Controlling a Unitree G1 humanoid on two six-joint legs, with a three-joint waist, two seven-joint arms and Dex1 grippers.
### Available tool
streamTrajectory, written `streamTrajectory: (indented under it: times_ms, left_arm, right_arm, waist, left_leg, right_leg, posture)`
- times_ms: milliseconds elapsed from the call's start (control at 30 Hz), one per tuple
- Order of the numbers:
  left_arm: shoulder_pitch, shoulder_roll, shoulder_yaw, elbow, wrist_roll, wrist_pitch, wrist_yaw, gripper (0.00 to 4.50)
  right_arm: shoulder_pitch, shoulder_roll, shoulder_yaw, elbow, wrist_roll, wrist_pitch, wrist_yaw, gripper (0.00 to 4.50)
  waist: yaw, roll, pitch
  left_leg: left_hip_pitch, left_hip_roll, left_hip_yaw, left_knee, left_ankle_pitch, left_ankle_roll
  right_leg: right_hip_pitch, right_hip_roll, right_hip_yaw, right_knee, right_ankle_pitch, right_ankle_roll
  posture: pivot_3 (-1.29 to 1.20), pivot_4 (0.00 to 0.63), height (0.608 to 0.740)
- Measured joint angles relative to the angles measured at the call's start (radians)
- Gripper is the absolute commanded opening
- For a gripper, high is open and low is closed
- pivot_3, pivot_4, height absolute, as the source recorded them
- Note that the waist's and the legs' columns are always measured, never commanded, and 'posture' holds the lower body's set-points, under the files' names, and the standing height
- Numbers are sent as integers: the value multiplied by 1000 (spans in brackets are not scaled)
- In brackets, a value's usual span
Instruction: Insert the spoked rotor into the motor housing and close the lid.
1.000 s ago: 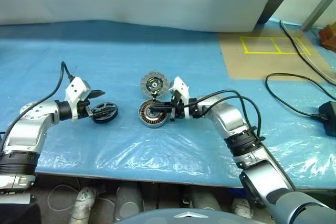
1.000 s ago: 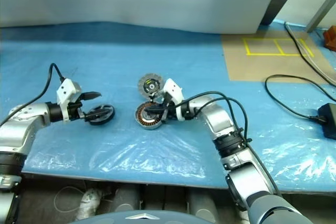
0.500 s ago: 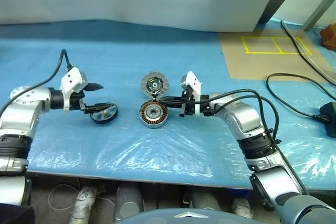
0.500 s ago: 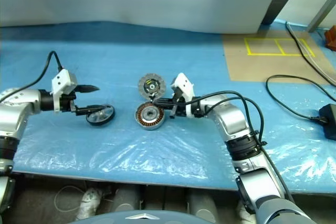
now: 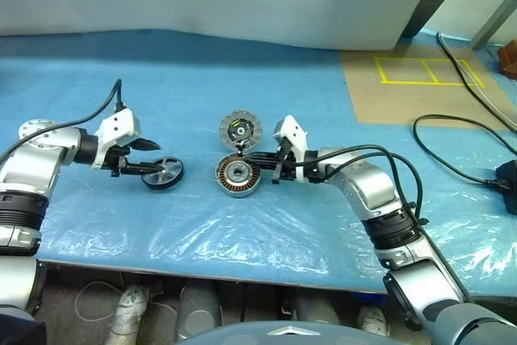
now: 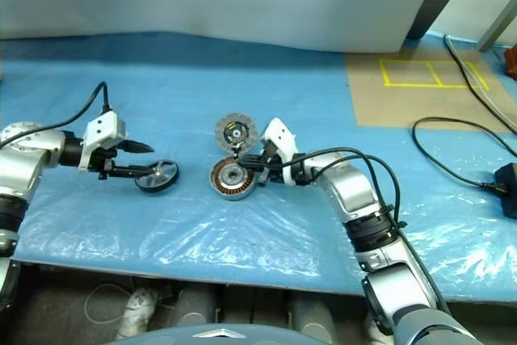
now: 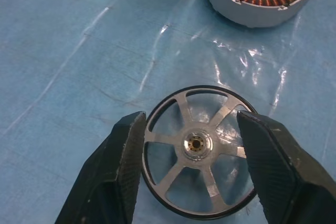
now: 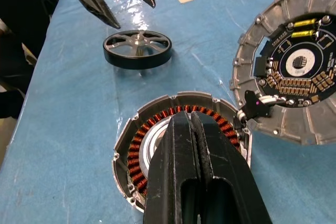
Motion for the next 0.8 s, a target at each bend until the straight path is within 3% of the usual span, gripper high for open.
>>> streamTrajectory:
  times_ms: [467, 767, 800]
  left_arm:
    - [-15, -41, -73, 102, 111, -76, 19, 2883]
    - [-5, -69, -74, 73, 117, -77, 22, 2883]
    - [-4, -69, -74, 72, 119, -78, 23, 2730]
  right_arm:
    - [18, 1, 4, 17, -41, -22, -40, 0]
    - [28, 1, 21, 19, -67, -40, -56, 0]
    - [28, 1, 21, 19, -71, -41, -58, 0]
  waist:
    - [0, 0, 0]
    - [0, 0, 0]
    - [0, 0, 0]
  left_leg:
    - [0, 0, 0, 0, 0, 0]
    - [0, 0, 0, 0, 0, 0]
    - [0, 0, 0, 0, 0, 0]
  right_leg:
    - [0, 0, 0, 0, 0, 0]
    - [0, 0, 0, 0, 0, 0]
    - [0, 0, 0, 1, 0, 0]
  posture:
    - [0, 150, 740]
    - [0, 150, 740]
    - [0, 150, 740]
